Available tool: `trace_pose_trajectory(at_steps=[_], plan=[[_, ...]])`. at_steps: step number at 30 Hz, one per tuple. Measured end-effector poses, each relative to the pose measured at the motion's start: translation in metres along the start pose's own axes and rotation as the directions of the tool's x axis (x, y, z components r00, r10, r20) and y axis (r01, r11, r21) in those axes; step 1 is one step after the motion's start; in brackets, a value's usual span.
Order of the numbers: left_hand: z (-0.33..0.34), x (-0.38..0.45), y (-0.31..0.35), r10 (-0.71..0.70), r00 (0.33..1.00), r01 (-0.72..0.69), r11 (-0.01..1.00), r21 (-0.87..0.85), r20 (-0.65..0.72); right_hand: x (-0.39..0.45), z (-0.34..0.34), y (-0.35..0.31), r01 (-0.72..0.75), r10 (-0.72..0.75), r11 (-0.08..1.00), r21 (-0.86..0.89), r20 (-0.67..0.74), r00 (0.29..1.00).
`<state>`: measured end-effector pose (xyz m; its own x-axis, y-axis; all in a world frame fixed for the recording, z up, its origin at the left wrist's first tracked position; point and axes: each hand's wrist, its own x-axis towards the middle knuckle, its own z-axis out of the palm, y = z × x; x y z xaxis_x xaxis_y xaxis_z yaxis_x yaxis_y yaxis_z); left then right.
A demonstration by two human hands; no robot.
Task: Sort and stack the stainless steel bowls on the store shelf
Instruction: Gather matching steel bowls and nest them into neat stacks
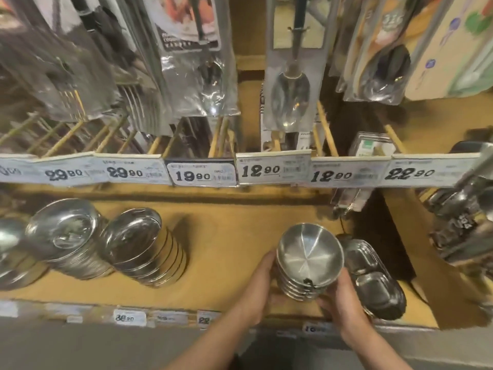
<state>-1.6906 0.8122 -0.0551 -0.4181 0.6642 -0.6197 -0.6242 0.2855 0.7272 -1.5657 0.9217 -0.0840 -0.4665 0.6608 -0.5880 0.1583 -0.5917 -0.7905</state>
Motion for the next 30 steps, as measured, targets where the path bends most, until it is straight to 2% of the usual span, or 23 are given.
trace_pose_trajectory(at_steps=[8,13,17,20,24,30], plan=[[-0.039,-0.003,0.012,0.061,0.995,-0.062,0.998,-0.011,-0.074,0.012,0.038,0.006,0.068,-0.06,0.996,-0.06,0.132,0.989],[-0.077,-0.003,0.033,0.141,0.982,-0.147,0.988,-0.04,-0.127,0.03,0.09,-0.004,0.022,0.01,0.986,-0.163,0.191,0.982],[-0.102,0.005,0.044,0.147,0.968,-0.168,0.981,-0.092,-0.202,0.045,0.131,-0.017,0.031,0.047,0.962,-0.272,0.278,0.959],[-0.114,0.013,0.048,0.153,0.956,-0.195,0.968,-0.155,-0.248,0.06,0.153,-0.025,0.028,0.07,0.948,-0.316,0.293,0.954],[-0.123,0.021,0.056,0.157,0.958,-0.205,0.96,-0.189,-0.239,0.072,0.173,-0.035,0.097,0.066,0.916,-0.388,0.387,0.92],[-0.131,0.03,0.065,0.148,0.94,-0.241,0.925,-0.293,-0.308,0.082,0.199,-0.046,0.166,0.059,0.884,-0.436,0.458,0.887]])
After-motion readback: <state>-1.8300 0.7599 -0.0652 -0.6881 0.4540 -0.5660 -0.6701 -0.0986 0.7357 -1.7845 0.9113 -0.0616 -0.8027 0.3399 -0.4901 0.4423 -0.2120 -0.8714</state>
